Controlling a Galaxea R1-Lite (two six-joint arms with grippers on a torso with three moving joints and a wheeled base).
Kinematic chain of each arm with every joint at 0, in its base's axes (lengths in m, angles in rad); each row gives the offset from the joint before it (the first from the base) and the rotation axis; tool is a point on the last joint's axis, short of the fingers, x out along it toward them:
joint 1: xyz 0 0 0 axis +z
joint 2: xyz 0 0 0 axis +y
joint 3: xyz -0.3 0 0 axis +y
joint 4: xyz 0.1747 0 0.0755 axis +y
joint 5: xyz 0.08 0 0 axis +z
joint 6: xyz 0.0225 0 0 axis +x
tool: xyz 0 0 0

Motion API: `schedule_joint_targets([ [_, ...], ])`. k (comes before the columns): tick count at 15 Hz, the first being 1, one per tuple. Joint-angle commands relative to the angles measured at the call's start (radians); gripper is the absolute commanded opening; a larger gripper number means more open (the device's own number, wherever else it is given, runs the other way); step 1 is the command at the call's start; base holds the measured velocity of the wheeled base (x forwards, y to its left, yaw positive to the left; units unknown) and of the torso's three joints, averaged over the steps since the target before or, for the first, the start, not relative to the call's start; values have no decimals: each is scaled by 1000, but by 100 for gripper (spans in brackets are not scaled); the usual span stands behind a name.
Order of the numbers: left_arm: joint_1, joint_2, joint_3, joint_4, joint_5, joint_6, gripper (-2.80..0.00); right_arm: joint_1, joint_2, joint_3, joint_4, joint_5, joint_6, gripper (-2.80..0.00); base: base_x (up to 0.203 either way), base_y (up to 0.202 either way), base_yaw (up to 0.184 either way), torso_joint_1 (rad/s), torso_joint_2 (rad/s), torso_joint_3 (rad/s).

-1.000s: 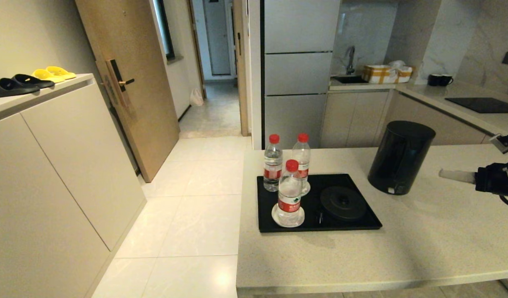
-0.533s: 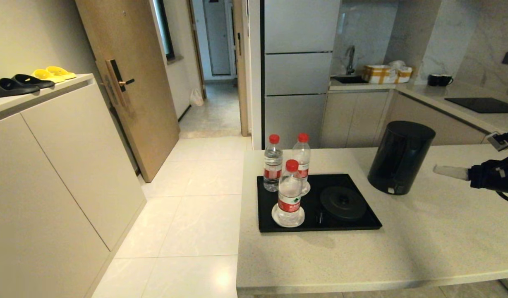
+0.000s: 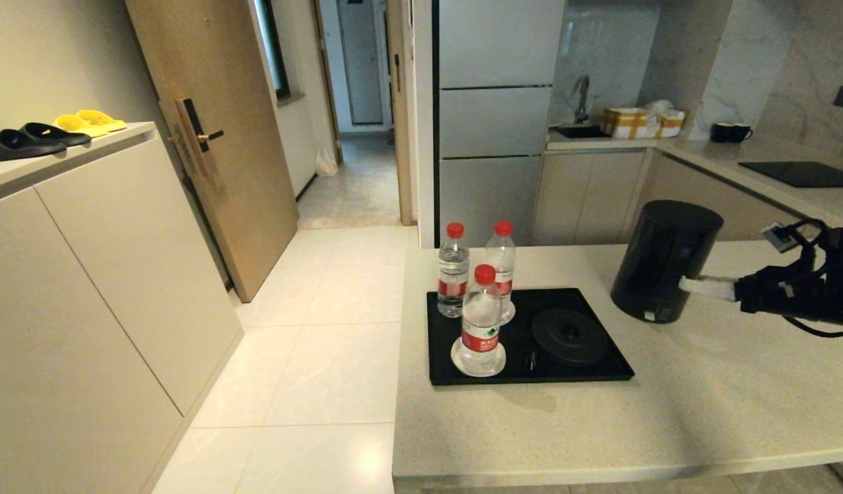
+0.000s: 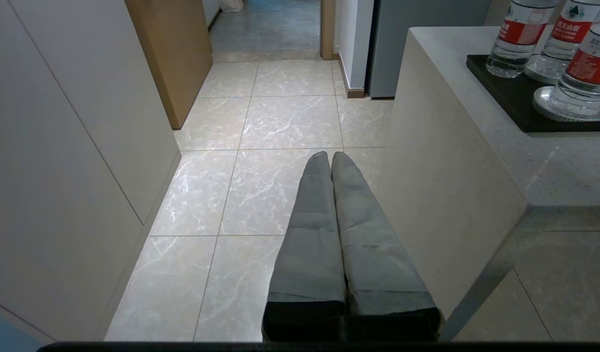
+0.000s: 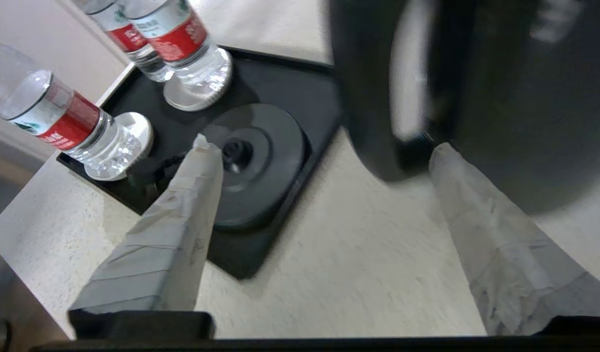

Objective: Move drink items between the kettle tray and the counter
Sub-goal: Return the kettle to its original position

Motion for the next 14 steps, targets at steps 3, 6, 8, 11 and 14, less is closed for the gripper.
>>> schedule_joint_targets([
  [3,0,1,0,1,0,1,-280,22,40,-59,-8,3,5,0,0,0,0,0,0,0],
  [6,0,1,0,1,0,1,-280,28,59,-100,-7,-18,8,0,0,0,0,0,0,0],
  [8,0,1,0,1,1,1,-280,31,79,-127,-7,-20,26,0,0,0,0,0,0,0],
  [11,0,1,0,1,1,1,-280,43,106,-172,2,-21,38,0,0,0,0,0,0,0],
  [14,0,1,0,1,1,1,-280,65,113,-172,4,-21,57,0,0,0,0,0,0,0],
])
